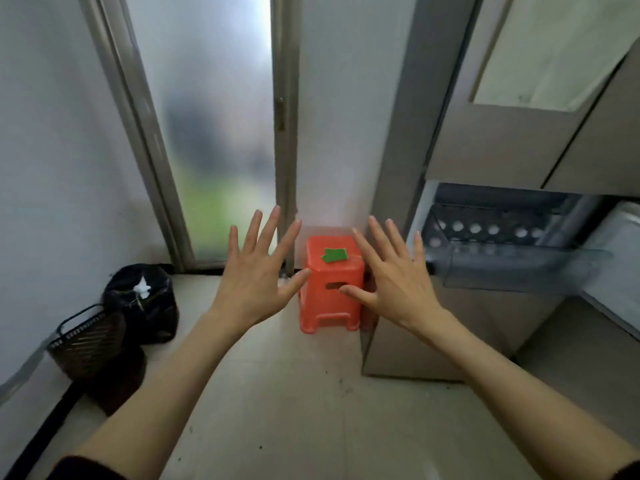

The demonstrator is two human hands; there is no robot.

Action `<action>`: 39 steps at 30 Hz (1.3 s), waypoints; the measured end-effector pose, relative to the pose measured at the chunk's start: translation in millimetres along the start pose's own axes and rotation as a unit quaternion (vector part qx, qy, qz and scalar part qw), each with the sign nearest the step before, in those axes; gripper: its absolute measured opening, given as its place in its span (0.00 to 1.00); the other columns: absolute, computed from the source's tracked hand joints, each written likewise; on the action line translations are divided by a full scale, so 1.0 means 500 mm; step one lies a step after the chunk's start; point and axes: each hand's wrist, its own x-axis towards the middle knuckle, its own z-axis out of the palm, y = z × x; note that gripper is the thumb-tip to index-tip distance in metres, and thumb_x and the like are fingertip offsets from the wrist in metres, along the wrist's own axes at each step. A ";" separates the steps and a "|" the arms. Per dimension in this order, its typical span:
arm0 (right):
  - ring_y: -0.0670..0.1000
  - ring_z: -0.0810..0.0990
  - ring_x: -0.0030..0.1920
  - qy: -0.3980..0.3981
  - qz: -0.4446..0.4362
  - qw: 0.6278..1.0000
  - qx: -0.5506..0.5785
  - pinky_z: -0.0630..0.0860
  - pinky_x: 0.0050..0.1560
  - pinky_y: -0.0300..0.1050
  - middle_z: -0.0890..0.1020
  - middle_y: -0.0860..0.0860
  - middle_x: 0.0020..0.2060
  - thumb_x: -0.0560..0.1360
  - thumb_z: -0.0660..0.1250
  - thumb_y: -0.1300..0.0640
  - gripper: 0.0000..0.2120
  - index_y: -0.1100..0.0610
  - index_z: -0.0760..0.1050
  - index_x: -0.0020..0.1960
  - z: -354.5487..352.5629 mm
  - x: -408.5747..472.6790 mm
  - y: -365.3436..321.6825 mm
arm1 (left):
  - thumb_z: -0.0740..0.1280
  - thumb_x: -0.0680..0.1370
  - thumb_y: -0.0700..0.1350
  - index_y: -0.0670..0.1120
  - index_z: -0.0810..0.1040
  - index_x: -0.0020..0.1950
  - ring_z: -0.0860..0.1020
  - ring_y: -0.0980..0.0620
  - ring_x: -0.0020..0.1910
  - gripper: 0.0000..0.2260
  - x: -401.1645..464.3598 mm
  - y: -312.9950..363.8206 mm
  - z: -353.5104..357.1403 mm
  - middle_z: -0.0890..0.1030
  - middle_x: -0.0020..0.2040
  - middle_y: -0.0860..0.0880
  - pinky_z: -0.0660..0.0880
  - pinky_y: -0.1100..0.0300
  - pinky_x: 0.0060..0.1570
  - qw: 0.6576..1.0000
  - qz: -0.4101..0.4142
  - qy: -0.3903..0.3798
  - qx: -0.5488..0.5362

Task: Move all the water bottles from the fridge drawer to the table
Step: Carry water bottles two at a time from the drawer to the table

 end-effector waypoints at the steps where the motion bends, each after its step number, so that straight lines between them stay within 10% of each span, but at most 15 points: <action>1: 0.57 0.47 0.76 0.000 0.022 1.000 -0.004 0.40 0.69 0.64 0.49 0.53 0.76 0.68 0.49 0.27 0.43 0.46 0.43 0.75 0.005 -0.012 0.041 | 0.46 0.73 0.67 0.55 0.47 0.76 0.45 0.44 0.76 0.34 0.028 0.035 0.020 0.47 0.78 0.47 0.46 0.38 0.71 1.000 0.018 -0.002 -0.010; 23: 0.51 0.41 0.76 -0.089 0.237 0.967 0.028 0.35 0.71 0.57 0.46 0.50 0.77 0.69 0.42 0.27 0.40 0.46 0.45 0.76 0.247 0.094 0.729 | 0.40 0.70 0.71 0.62 0.39 0.74 0.33 0.52 0.73 0.34 0.581 0.525 0.473 0.37 0.76 0.52 0.33 0.48 0.69 0.967 0.166 -0.138 -0.131; 32: 0.52 0.42 0.76 -0.162 0.204 0.960 0.107 0.37 0.73 0.60 0.48 0.49 0.77 0.75 0.48 0.33 0.35 0.47 0.44 0.76 0.368 0.166 0.953 | 0.44 0.72 0.68 0.55 0.50 0.76 0.46 0.47 0.76 0.35 0.727 0.655 0.604 0.51 0.77 0.45 0.46 0.48 0.73 0.964 0.127 -0.171 -0.158; 39: 0.56 0.55 0.74 -0.220 0.140 0.948 0.185 0.51 0.73 0.59 0.58 0.53 0.74 0.77 0.56 0.42 0.31 0.51 0.50 0.76 0.450 0.224 1.083 | 0.64 0.77 0.47 0.45 0.56 0.75 0.59 0.41 0.73 0.29 0.813 0.758 0.714 0.59 0.74 0.41 0.63 0.49 0.69 0.951 -0.006 -0.199 -0.237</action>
